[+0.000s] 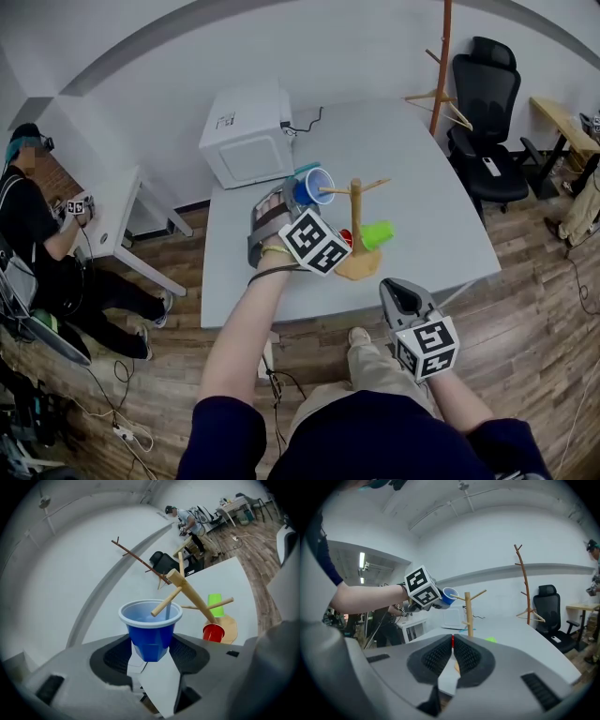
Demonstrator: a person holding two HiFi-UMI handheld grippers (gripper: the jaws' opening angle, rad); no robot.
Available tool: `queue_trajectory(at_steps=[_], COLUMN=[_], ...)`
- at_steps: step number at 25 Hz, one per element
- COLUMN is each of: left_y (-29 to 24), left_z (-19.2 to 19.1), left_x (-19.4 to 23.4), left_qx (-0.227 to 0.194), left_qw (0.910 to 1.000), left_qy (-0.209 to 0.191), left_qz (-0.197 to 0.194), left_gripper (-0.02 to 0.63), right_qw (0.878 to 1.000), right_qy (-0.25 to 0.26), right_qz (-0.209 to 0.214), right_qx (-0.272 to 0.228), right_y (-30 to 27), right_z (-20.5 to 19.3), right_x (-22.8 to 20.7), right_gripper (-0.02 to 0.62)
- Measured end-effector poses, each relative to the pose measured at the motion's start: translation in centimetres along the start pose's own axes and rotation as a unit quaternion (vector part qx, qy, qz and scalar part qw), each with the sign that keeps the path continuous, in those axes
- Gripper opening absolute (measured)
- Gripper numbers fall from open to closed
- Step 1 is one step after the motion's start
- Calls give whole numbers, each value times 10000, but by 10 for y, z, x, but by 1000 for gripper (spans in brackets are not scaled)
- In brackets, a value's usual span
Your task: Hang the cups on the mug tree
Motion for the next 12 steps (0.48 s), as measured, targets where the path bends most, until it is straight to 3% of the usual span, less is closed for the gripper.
queue_trajectory(at_steps=[12], left_y=[10], left_z=[22], left_x=[-5], left_qx=[459], left_qw=[9905], left_qy=[-1231], left_qz=[411], left_gripper=[261], right_qw=[10000], right_qy=[-60], right_qz=[-35], right_qx=[-10], right_y=[5], right_z=[-4], right_x=[1], right_gripper=[34])
Point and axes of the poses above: the fingertips, and each gripper's own axes: y backward along the fingers, x to its left, z out of its top, the point moved 7 cm from there along y, backward along the fingers, and after that the axes turned 14 degrees about -z, right-handed, at the moved point
